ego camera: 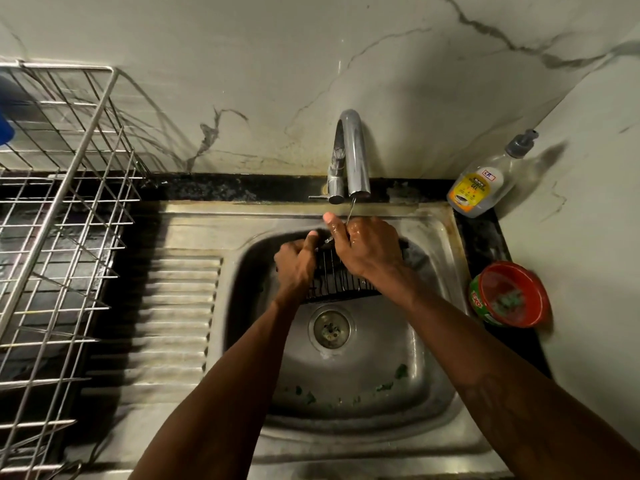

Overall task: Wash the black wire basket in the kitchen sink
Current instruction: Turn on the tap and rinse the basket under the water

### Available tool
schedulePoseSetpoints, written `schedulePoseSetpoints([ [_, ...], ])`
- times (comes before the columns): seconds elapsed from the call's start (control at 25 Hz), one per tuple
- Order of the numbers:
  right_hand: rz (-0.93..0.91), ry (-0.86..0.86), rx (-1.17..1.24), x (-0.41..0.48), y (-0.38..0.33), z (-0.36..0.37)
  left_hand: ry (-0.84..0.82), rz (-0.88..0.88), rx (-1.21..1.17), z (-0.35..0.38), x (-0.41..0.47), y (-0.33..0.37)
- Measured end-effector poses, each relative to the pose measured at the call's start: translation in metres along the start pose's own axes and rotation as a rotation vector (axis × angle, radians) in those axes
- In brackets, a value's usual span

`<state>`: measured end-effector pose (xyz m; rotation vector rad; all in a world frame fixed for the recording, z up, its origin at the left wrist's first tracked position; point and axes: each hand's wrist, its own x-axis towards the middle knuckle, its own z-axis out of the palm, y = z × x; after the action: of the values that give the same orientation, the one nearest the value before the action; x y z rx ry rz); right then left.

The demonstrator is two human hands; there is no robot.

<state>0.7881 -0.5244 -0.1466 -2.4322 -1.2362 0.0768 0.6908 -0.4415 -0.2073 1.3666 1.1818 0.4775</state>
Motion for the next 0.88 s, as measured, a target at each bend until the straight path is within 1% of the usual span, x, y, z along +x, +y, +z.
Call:
schedulePoseSetpoints([
  [0.08,0.061,-0.019,-0.124,0.008,-0.009,0.004,-0.088,0.126,-0.073,0.009,-0.011,0.016],
  [0.16,0.114,0.013,-0.166,0.015,-0.022,0.013,-0.038,0.108,-0.142,0.013,-0.011,0.028],
  [0.2,0.080,0.019,-0.158,0.014,-0.024,0.017,0.003,0.073,-0.154,0.011,-0.007,0.024],
  [0.24,-0.010,0.005,-0.135,0.011,-0.023,0.019,0.030,0.045,-0.172,0.007,-0.002,0.018],
  [0.32,-0.218,-0.061,-0.075,0.002,-0.007,0.018,0.057,-0.039,-0.288,-0.004,0.000,0.001],
  [0.36,-0.251,-0.079,-0.068,0.000,0.001,0.013,0.068,-0.081,-0.329,-0.007,-0.001,-0.003],
  [0.4,-0.207,-0.094,-0.096,0.001,0.005,0.008,0.056,-0.097,-0.352,-0.007,-0.002,-0.002],
  [0.52,0.163,-0.121,-0.249,0.020,-0.012,0.009,0.025,-0.089,-0.360,-0.001,-0.009,0.017],
  [0.56,0.178,-0.106,-0.271,0.021,-0.022,0.015,0.027,-0.085,-0.321,0.001,-0.008,0.020],
  [0.6,0.100,-0.087,-0.279,0.016,-0.032,0.022,0.029,-0.084,-0.262,0.002,-0.008,0.019],
  [0.64,-0.030,-0.067,-0.269,0.006,-0.041,0.028,0.046,-0.109,-0.262,0.002,-0.005,0.015],
  [0.68,-0.149,-0.060,-0.248,-0.005,-0.043,0.034,0.051,-0.169,-0.342,0.000,-0.004,0.012],
  [0.72,-0.228,-0.067,-0.225,-0.012,-0.039,0.037,0.064,-0.214,-0.458,-0.002,-0.007,0.012],
  [0.76,-0.266,-0.083,-0.220,-0.012,-0.033,0.034,0.107,-0.254,-0.505,-0.003,-0.008,0.009],
  [0.8,-0.258,-0.102,-0.229,-0.008,-0.025,0.028,0.129,-0.260,-0.514,-0.003,-0.007,0.004],
  [0.88,-0.139,-0.152,-0.249,0.011,-0.002,0.012,0.162,-0.228,-0.508,-0.004,-0.009,0.000],
])
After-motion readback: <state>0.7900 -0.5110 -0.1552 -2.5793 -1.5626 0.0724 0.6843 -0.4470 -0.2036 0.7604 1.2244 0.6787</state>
